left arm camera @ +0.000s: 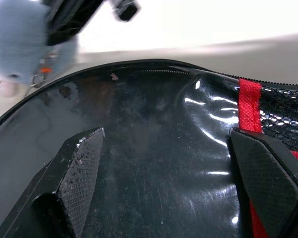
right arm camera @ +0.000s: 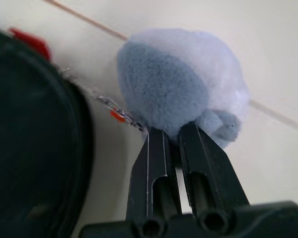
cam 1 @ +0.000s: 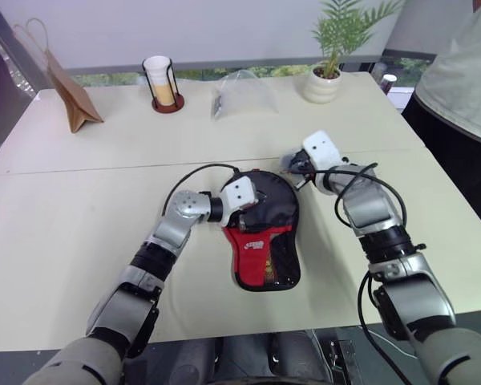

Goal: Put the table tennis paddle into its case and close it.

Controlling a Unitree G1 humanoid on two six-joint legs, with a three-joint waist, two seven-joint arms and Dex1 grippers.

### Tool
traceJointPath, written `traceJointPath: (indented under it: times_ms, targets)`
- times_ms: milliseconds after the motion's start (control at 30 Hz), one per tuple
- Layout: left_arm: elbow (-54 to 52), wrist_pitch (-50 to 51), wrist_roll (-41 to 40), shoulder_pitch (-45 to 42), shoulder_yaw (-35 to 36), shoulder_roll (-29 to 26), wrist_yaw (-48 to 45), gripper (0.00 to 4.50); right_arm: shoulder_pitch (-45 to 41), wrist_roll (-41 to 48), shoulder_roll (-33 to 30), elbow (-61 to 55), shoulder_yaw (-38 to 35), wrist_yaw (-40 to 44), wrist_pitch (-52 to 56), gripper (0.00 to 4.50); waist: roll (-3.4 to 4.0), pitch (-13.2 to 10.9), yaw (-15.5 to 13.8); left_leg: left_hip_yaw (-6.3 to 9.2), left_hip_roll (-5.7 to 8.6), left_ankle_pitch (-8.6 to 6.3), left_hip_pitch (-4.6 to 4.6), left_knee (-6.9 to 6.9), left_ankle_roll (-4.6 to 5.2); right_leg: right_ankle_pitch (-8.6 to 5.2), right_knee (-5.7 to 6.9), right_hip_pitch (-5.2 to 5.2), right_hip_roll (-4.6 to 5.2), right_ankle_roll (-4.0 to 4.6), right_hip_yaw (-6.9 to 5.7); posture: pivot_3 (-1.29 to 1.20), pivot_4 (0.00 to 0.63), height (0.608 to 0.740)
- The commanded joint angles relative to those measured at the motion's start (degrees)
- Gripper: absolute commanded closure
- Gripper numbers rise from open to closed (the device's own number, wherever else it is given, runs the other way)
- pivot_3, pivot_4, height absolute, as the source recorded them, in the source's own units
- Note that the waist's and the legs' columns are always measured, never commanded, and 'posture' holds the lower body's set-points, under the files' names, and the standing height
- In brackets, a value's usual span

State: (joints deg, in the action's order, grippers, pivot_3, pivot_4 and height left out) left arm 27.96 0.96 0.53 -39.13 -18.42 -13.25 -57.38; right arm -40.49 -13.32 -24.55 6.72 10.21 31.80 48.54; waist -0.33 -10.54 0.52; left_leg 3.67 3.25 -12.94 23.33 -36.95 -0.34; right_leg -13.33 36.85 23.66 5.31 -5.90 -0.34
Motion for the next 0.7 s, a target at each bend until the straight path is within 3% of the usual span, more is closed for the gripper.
traceJointPath:
  times_ms: [33,700]
  targets:
    - [2.54,2.07,2.02,1.81,-1.81,-1.05,-0.37,0.31,2.00,0.96,-2.60,-8.16,-1.98,0.94,7.96,4.47,0.00,0.00,0.00,0.00,0.00,-0.01,0.00,0.00,0.01,0.00,-0.02,-0.01,0.00,0.00,0.00,0.00,0.150,0.740]
    - [3.49,2.47,1.97,1.73,-1.58,-0.44,0.19,0.31,16.46,12.52,-18.39,-38.19,-2.90,4.57,29.68,4.47,-0.02,0.01,-0.49,0.05,-0.02,-0.19,0.08,0.04,0.27,-0.08,-0.80,-0.31,0.09,-0.14,-0.14,0.00,0.150,0.740]
